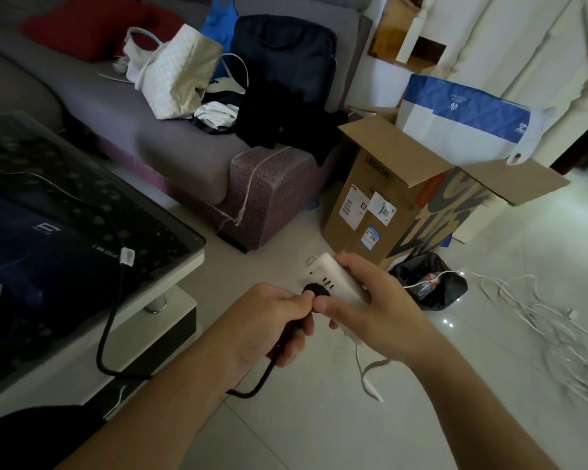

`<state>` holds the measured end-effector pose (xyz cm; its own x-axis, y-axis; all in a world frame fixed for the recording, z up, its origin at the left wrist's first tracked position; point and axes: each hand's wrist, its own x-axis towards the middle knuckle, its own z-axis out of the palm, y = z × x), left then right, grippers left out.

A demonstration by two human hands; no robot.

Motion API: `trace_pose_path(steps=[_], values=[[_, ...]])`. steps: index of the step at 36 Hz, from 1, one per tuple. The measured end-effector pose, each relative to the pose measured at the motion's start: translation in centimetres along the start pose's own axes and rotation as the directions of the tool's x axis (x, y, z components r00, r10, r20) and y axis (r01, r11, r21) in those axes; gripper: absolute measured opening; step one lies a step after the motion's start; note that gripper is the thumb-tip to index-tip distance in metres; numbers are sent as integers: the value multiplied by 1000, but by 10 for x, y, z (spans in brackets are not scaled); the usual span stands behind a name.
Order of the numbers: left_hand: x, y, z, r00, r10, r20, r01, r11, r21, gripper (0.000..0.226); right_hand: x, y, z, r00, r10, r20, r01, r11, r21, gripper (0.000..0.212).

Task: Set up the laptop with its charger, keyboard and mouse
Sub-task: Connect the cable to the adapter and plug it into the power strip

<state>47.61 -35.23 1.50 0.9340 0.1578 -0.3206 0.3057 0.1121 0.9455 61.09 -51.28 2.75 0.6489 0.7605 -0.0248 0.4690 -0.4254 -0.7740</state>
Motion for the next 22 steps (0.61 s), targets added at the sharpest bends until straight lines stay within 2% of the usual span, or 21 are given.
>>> trace_pose_path(steps=[6, 8, 11, 12, 14, 15, 17, 19, 22], values=[[-1, 3, 0, 999, 29, 38, -28, 999, -29, 45, -4, 1, -6, 999, 21, 34, -31, 949, 313, 41], [2, 1, -1, 998, 54, -34, -53, 997, 47, 44, -5, 2, -6, 999, 31, 35, -42, 926, 376, 41], [9, -5, -5, 970, 86, -225, -41, 980, 194, 51, -6, 5, -3, 998, 31, 50, -49, 910, 411, 42], [12, -6, -7, 964, 80, -252, -38, 985, 167, 58, -6, 5, -2, 998, 33, 58, -55, 899, 434, 42], [14, -8, -8, 983, 58, -172, -51, 998, 43, 67, -6, 5, 1, 996, 34, 77, -68, 867, 494, 43], [14, -8, -7, 994, 64, -89, -66, 998, -17, 65, -6, 4, 3, 996, 33, 84, -72, 852, 518, 43], [13, -6, -5, 995, 95, 23, -92, 991, -100, 47, -5, 3, 6, 995, 30, 91, -75, 837, 541, 43], [11, -4, -4, 994, 108, 15, -104, 983, -153, 34, -4, 2, 8, 995, 26, 91, -72, 839, 539, 43], [12, -5, -4, 993, 108, -39, -113, 975, -191, 31, -2, -1, 10, 996, 26, 83, -68, 836, 545, 41]])
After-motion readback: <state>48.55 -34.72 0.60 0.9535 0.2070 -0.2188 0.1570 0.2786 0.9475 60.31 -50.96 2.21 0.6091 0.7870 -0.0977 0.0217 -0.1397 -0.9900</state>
